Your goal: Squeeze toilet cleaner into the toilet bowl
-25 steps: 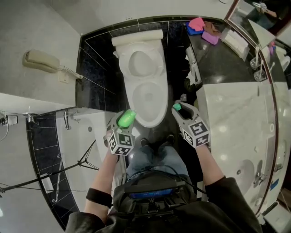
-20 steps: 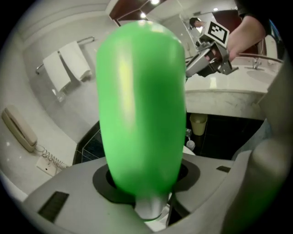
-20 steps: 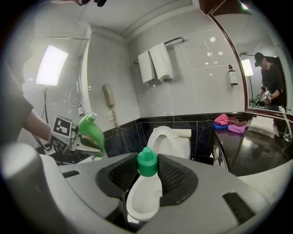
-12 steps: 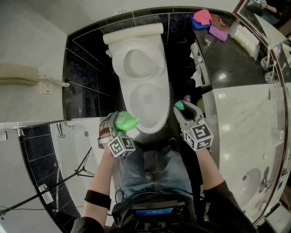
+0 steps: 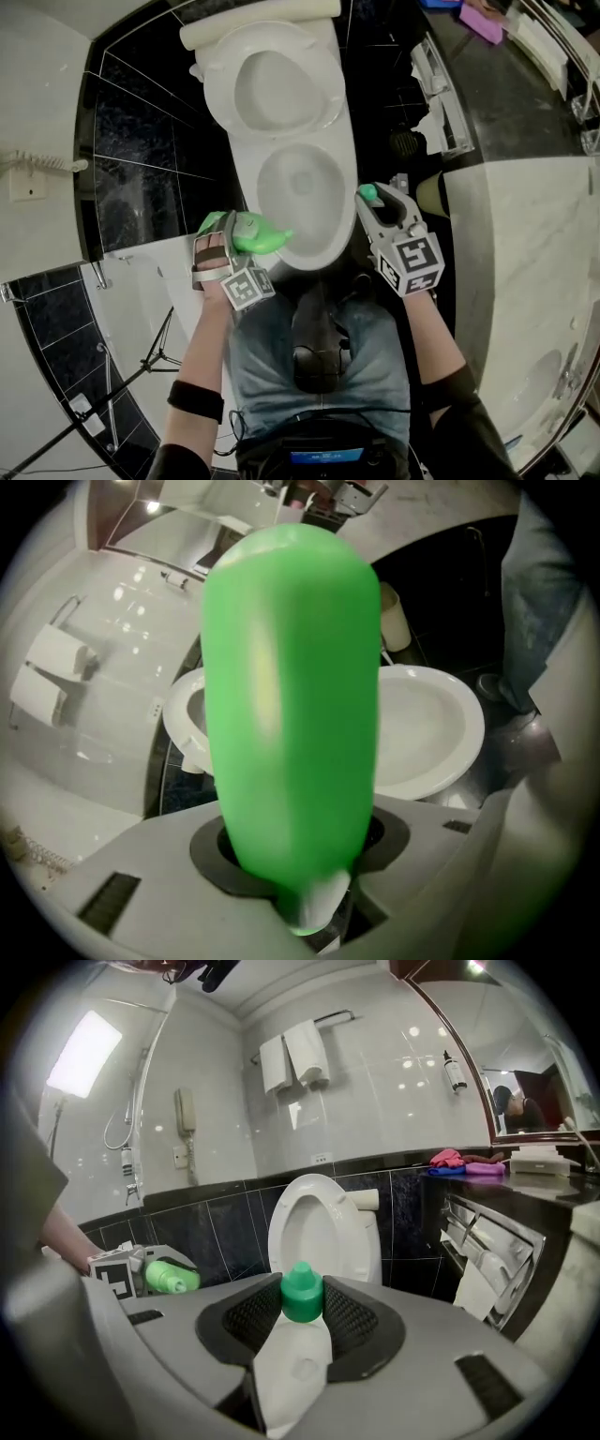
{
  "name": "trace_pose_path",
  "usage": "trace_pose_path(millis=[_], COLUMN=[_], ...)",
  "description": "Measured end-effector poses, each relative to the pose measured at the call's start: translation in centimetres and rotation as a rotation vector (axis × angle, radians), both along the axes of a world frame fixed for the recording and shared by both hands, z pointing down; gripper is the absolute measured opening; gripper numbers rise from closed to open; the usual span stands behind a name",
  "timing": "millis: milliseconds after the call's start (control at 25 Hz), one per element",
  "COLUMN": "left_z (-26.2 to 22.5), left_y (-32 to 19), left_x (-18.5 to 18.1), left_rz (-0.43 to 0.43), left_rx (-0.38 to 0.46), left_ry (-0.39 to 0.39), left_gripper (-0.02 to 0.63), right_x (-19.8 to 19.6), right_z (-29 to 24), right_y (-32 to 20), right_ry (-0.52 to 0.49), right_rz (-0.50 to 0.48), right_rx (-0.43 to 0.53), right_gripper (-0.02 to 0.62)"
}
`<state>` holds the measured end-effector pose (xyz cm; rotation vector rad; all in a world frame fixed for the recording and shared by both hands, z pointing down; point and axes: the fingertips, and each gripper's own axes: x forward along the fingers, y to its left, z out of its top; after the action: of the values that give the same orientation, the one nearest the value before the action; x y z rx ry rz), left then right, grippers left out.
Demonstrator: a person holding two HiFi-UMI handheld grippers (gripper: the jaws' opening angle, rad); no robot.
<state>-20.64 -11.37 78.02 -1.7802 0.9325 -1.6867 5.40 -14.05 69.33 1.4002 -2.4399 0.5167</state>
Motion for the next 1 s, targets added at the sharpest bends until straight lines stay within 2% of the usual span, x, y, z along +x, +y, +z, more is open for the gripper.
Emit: trace_pose_path(millis=[160, 480, 800, 1000], left_z=[4.6, 11.2, 17.3, 19.7], left_y=[-0.7, -2.9, -3.8, -3.5], left_x=[-0.5, -0.8, -1.4, -1.5], left_rz=[0.055, 0.117, 0.184, 0.230], left_rx=[0.014, 0.043, 0.032, 0.025], left_ry=[-0.078, -0.138, -0.205, -0.241], left_gripper=[0.195, 0.193, 0.193, 0.193], right_x=[-0.3, -0.2, 0.9, 1.6], right_z=[4.3, 11.4, 15.7, 18.3], right_y=[-1.3, -3.4, -4.7, -4.4], right_ry=[-0.005, -0.028, -0.037, -0.040], right_rz=[0.018, 0.073, 0.111, 0.138], right_rx=[0.021, 0.059, 0.095, 0.084], right_gripper=[0.143, 0.141, 0.141, 0.141])
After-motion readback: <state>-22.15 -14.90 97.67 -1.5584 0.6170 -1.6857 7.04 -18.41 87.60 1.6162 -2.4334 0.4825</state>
